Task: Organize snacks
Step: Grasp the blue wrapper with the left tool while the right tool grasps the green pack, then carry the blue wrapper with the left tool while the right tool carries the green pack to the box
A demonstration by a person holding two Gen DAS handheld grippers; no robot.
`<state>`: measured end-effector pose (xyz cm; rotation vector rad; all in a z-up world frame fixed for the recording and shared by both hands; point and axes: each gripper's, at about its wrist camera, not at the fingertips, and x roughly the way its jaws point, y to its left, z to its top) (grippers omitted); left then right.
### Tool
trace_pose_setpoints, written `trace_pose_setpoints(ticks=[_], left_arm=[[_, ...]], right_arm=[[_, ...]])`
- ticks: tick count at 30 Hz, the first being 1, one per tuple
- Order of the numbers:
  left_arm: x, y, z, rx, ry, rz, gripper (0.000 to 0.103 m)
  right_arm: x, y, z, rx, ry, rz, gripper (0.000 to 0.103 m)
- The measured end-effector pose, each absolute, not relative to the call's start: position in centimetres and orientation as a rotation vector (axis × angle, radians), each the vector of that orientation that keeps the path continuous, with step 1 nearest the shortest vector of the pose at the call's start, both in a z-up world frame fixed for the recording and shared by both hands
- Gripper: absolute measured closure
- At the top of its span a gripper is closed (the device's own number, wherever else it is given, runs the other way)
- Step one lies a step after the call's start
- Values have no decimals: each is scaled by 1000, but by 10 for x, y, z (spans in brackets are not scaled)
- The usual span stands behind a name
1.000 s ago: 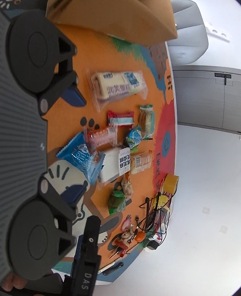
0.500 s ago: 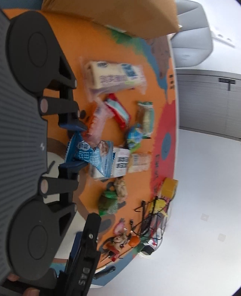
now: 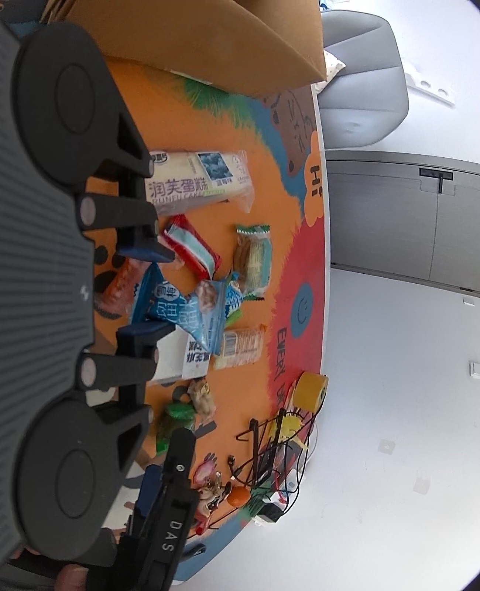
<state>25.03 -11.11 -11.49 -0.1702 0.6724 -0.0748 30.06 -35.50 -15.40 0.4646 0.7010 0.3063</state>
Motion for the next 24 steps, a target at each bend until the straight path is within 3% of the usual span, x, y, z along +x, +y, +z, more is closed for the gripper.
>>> trace_pose_setpoints(ticks=[6, 7, 8, 11, 24], left_arm=[[257, -102, -119, -174, 691, -67, 71], [258, -101, -119, -172, 695, -66, 71], [259, -100, -119, -173, 696, -65, 71], [259, -96, -119, -177, 698, -61, 71], [233, -87, -97, -189, 645, -82, 71]], right_arm=[[315, -341, -156, 418, 697, 292, 12], [315, -338, -156, 404, 694, 281, 20], [316, -337, -156, 400, 693, 272, 38], [315, -336, -158, 405, 700, 277, 60], [282, -330, -140, 423, 668, 303, 64]])
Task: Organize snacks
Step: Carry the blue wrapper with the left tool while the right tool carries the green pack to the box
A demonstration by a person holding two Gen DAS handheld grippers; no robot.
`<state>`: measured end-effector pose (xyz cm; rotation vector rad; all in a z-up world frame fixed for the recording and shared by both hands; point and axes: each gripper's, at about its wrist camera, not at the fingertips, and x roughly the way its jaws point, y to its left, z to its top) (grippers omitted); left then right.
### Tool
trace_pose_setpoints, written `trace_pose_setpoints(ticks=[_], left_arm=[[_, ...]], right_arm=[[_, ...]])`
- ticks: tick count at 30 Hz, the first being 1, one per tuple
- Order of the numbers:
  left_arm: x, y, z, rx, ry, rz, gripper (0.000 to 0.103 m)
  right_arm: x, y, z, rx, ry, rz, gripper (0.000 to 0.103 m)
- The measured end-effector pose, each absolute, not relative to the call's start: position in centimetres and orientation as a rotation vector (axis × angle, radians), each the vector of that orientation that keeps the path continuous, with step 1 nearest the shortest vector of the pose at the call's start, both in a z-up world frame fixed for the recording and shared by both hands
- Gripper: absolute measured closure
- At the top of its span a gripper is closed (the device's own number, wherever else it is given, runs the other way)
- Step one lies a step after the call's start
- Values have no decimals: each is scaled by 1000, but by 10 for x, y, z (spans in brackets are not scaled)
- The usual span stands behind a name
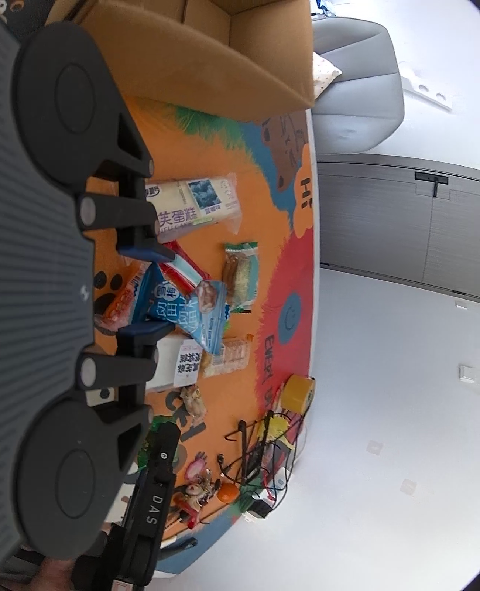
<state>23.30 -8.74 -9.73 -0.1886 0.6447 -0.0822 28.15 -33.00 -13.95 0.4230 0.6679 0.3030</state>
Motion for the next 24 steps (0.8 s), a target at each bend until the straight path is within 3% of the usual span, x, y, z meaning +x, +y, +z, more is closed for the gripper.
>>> trace_pose_setpoints(ticks=[24], left_arm=[[171, -32, -48, -228, 523, -19, 71]], right_arm=[[238, -266, -84, 350, 580, 415, 64]])
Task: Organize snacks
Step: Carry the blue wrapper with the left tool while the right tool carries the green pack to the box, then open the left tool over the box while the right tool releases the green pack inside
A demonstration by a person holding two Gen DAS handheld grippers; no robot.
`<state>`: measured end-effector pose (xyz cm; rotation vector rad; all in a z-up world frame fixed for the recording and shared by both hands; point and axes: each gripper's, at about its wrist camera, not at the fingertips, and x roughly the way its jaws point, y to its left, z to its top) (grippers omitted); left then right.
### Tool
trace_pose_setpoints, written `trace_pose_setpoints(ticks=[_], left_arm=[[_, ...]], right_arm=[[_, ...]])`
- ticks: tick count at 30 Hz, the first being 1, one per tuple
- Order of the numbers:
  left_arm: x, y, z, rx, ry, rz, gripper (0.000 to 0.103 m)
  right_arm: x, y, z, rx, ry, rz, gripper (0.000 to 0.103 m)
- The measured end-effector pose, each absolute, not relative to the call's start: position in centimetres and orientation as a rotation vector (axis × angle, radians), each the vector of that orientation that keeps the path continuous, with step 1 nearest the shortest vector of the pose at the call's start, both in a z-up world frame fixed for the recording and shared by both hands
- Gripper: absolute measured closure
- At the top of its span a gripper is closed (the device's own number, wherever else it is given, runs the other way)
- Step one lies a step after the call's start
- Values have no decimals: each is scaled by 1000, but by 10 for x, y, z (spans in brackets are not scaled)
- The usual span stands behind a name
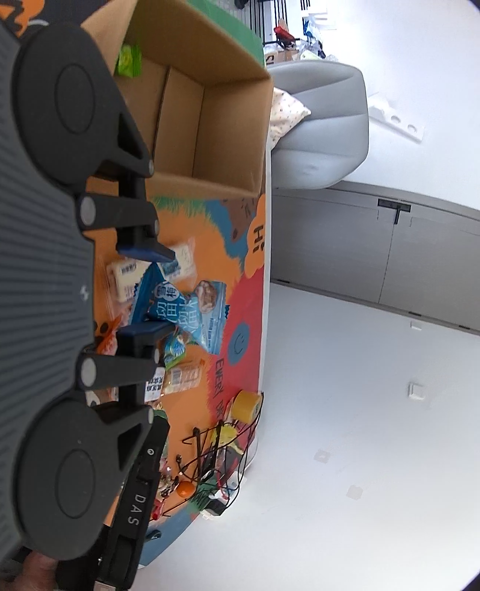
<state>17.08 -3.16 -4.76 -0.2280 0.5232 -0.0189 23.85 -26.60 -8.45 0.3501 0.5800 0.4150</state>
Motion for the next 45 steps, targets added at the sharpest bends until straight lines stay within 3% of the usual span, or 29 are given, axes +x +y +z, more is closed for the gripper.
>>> trace_pose_setpoints(ticks=[18, 37, 40, 42, 45], left_arm=[[145, 36, -25, -234, 524, 48, 71], [161, 104, -37, -281, 603, 161, 70], [162, 105, -40, -268, 572, 160, 59], [160, 107, -41, -264, 577, 183, 39], [154, 116, -41, -307, 564, 176, 31]], right_arm=[[230, -190, -52, 294, 604, 583, 64], [234, -116, -37, 259, 633, 716, 64], [235, -109, -39, 256, 642, 725, 64], [235, -105, -40, 252, 648, 731, 64], [235, -100, -41, 249, 655, 739, 64]])
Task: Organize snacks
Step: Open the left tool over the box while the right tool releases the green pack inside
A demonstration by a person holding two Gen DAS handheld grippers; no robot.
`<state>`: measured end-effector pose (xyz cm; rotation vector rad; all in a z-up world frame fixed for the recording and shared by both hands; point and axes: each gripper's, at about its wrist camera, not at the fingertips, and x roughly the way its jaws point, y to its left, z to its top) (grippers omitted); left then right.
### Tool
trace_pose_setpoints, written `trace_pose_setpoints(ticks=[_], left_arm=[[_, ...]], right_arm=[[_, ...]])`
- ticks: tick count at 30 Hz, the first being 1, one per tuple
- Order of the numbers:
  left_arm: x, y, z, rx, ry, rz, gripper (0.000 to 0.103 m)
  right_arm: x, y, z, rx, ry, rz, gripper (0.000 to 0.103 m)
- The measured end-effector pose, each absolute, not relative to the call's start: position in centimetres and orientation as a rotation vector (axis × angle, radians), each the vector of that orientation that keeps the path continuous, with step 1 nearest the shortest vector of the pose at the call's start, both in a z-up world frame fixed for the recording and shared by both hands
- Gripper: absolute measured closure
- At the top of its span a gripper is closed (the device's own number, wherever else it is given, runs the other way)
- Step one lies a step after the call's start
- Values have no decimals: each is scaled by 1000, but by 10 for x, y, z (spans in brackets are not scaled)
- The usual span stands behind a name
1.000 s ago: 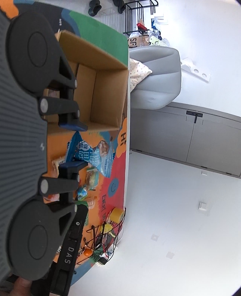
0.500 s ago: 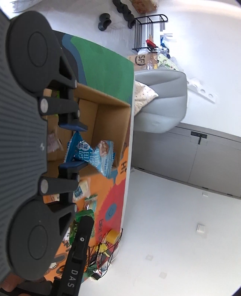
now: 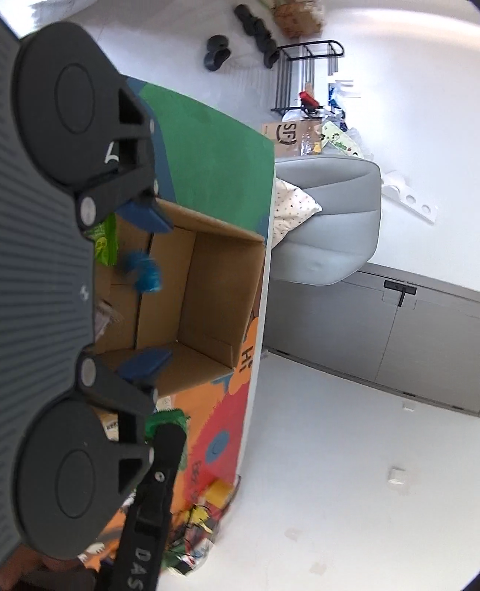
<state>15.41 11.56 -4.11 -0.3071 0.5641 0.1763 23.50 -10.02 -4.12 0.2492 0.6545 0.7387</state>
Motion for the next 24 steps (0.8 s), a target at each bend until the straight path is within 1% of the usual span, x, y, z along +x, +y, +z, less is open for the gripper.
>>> trace_pose_setpoints(ticks=[6, 9, 10, 11, 14, 15, 17, 19, 24], left_arm=[[140, 125, -37, -335, 554, 214, 23], [135, 125, -36, -325, 558, 222, 21], [134, 126, -36, -327, 558, 226, 21], [132, 127, -36, -332, 555, 237, 19], [128, 129, -38, -332, 555, 253, 16], [127, 129, -39, -336, 555, 257, 16], [127, 126, -39, -337, 554, 259, 15], [128, 121, -39, -325, 553, 256, 14], [129, 107, -39, -313, 556, 231, 12]], right_arm=[[237, -86, -40, 252, 666, 762, 63], [241, -81, -39, 282, 666, 797, 52], [241, -81, -38, 283, 661, 814, 39], [240, -82, -38, 279, 653, 800, 30], [238, -92, -37, 298, 642, 766, 21], [237, -95, -38, 309, 648, 761, 20], [236, -103, -39, 317, 654, 745, 13], [234, -111, -41, 314, 654, 722, 9], [231, -134, -48, 335, 668, 681, 6]])
